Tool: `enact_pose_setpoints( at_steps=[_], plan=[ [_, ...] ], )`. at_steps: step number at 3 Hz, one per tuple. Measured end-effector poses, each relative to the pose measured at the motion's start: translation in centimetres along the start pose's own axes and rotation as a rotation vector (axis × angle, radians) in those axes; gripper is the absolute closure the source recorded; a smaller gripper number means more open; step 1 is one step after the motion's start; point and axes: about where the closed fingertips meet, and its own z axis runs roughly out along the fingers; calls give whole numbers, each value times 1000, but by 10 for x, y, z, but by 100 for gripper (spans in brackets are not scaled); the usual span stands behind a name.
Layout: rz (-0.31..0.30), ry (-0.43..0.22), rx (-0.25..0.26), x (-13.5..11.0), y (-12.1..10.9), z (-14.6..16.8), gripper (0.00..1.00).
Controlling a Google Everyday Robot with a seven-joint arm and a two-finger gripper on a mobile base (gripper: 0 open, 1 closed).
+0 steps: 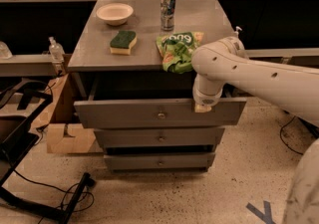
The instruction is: Open top drawer
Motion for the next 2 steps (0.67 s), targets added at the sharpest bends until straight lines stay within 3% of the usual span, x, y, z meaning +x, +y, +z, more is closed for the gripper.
enact_pose_setpoints(
  at_steps=[2],
  plan=[
    [0,0,0,0,-1,-6,100]
  ],
)
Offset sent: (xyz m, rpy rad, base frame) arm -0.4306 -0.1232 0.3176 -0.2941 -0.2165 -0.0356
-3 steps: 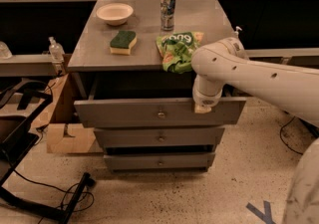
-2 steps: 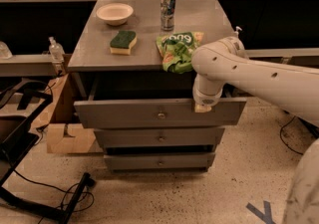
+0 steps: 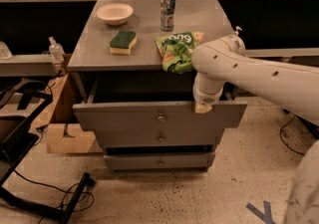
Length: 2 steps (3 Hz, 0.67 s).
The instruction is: Open top drawer
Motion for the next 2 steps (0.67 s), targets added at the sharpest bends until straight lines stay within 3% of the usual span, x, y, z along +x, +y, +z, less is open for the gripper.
enact_pose_setpoints(
  at_steps=[2],
  plan=[
    [-4,8,14,1,9,-9,100]
  ],
)
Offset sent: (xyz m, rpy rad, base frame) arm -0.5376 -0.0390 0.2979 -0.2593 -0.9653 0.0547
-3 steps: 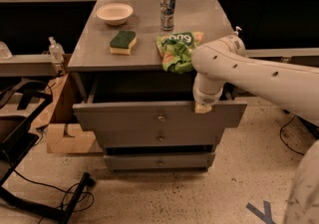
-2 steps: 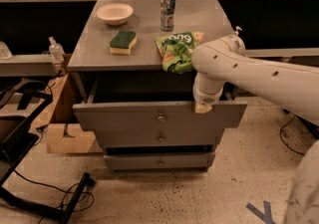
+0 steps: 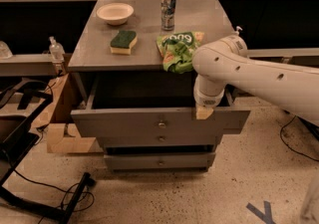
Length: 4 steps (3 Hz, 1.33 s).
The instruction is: Open top drawer
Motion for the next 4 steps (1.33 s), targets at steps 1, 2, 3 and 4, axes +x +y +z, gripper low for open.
enact_pose_setpoints(
  at_steps=[1,2,3,4],
  plan=[
    [-1,4,32,2,13,-9,100],
    [-1,4,32,2,13,-9,100],
    [-13,12,52,-1,17,-11,100],
    [-32,13,118,-13,20,-23,100]
  ],
)
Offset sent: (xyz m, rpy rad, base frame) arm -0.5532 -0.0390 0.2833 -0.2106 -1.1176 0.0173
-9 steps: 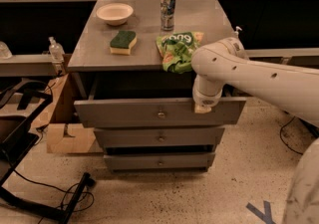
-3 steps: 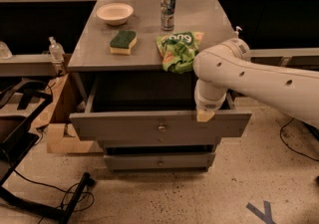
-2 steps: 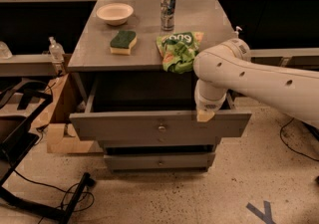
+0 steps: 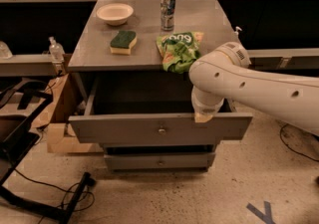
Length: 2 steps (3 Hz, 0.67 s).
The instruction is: Open top drawer
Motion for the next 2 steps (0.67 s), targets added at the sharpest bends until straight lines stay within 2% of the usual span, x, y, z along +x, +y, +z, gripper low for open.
enact_pose_setpoints(
  at_steps=[1,2],
  plan=[
    [-4,3,6,0,1,-2,100],
    [-67,49,99,-5,24,-38,100]
  ],
)
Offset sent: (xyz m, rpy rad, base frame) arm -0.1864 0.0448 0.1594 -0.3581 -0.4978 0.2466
